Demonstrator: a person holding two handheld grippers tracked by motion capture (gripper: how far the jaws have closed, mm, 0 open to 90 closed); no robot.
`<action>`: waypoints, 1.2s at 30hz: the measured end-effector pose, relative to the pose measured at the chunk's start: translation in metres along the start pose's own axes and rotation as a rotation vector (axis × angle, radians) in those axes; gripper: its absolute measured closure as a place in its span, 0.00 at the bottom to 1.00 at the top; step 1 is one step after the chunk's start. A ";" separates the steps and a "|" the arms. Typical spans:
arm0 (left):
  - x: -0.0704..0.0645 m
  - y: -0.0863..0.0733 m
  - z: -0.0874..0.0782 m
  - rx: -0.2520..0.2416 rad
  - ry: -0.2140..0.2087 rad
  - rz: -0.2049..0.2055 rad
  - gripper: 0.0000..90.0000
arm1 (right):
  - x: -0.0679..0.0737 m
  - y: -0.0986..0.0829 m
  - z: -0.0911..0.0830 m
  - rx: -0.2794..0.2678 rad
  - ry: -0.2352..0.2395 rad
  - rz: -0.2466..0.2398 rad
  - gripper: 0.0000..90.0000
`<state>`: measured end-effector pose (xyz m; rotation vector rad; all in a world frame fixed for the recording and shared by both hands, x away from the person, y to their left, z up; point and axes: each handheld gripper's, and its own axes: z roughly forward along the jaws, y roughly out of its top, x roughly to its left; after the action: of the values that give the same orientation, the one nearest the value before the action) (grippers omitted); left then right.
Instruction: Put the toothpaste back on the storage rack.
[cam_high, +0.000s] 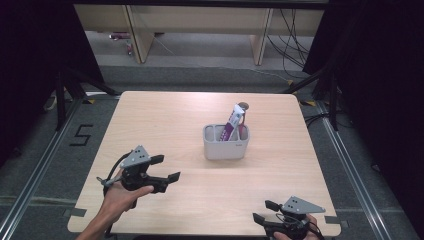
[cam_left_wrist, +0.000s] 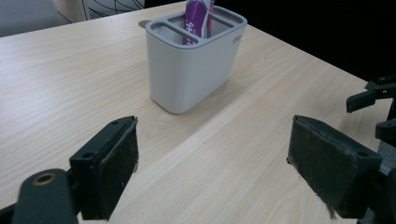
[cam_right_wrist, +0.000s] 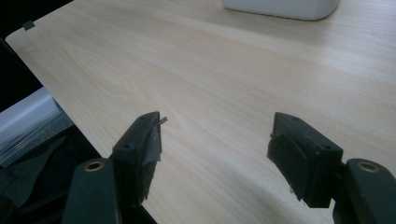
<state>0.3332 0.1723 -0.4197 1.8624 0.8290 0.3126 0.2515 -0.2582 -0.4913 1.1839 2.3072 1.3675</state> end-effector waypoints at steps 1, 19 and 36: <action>0.000 -0.003 -0.002 0.002 -0.001 0.007 0.17 | 0.000 0.000 0.001 -0.009 0.004 -0.002 0.38; 0.010 -0.063 -0.025 0.032 -0.002 -0.004 0.17 | 0.002 0.000 0.003 0.025 -0.006 0.022 0.38; 0.004 -0.093 -0.047 0.074 0.012 0.008 0.17 | 0.003 -0.001 0.005 0.018 0.006 0.028 0.32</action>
<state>0.2726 0.2299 -0.4819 1.9347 0.8513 0.3021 0.2516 -0.2532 -0.4944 1.2242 2.3202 1.3645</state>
